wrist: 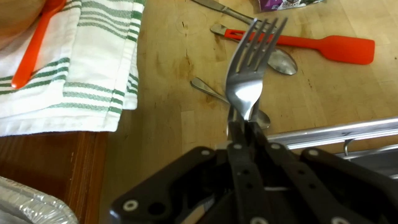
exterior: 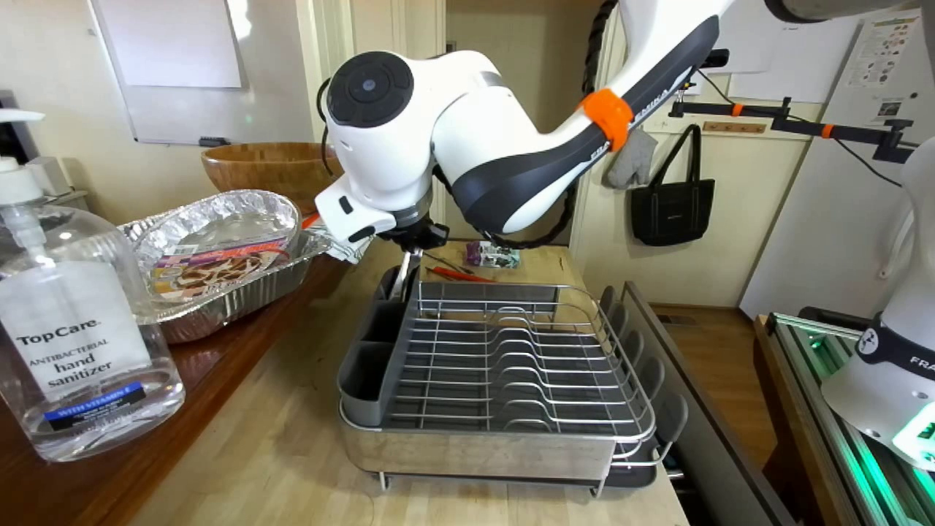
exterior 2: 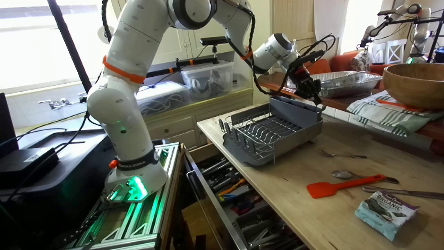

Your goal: Put the fork in the drying rack

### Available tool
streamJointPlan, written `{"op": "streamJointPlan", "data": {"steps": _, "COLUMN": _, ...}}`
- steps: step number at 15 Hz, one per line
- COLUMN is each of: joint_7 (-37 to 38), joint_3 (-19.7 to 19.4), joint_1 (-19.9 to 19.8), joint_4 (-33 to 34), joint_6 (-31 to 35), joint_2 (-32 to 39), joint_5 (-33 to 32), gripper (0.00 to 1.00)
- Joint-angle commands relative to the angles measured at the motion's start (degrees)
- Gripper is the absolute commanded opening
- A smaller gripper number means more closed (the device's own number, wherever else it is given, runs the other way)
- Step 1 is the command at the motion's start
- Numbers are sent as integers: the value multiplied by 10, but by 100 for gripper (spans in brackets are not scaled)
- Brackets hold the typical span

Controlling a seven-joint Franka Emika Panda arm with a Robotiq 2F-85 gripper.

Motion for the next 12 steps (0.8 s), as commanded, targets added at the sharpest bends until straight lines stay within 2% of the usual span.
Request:
{"op": "streamJointPlan", "data": {"steps": 1, "joint_7": 30, "joint_3": 1, "joint_1": 4, "joint_4": 3, "joint_6": 0, "joint_2": 10, "joint_5": -22, "gripper": 3}}
{"op": "streamJointPlan", "data": {"steps": 3, "joint_7": 36, "joint_3": 1, "joint_1": 5, "joint_4": 4, "joint_6": 0, "joint_2": 13, "joint_5": -21, "gripper": 4}}
{"op": "streamJointPlan", "data": {"steps": 8, "joint_7": 48, "joint_3": 2, "joint_1": 6, "joint_4": 4, "joint_6": -1, "joint_2": 17, "joint_5": -24, "gripper": 15}}
{"op": "streamJointPlan", "data": {"steps": 9, "joint_7": 52, "joint_3": 1, "joint_1": 6, "joint_4": 4, "joint_6": 0, "joint_2": 19, "joint_5": -26, "gripper": 25}}
{"op": "streamJointPlan", "data": {"steps": 10, "joint_7": 55, "joint_3": 1, "joint_1": 6, "joint_4": 3, "joint_6": 0, "joint_2": 19, "joint_5": -29, "gripper": 27}}
{"op": "streamJointPlan", "data": {"steps": 12, "joint_7": 60, "joint_3": 2, "joint_1": 6, "joint_4": 4, "joint_6": -1, "joint_2": 20, "joint_5": -33, "gripper": 47}}
